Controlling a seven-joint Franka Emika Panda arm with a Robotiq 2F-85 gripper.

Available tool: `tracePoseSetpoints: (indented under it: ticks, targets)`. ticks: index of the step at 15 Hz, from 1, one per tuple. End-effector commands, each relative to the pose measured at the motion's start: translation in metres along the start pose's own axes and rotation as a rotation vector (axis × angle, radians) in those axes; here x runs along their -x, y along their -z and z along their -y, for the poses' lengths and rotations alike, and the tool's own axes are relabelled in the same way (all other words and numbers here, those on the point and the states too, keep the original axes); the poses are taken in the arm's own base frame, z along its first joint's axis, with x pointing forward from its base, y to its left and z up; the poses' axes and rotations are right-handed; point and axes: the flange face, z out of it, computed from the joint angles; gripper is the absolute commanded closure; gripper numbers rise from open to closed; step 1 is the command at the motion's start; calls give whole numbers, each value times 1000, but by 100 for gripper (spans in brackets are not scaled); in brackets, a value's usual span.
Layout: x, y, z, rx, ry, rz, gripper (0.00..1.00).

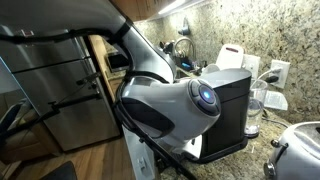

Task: Remove the cup holder from the coffee machine.

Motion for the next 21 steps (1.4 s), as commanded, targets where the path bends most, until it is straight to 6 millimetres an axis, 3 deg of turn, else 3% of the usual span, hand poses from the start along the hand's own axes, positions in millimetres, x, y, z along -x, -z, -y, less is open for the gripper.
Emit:
tracePoseSetpoints:
  ticks: [1,9,21]
  targets:
    - [1,-1,-15,-79,7,66,0]
    - [-2,-9,-38,-171,-22,66,0]
    - [-14,-22,-45,-292,37,-155,0]
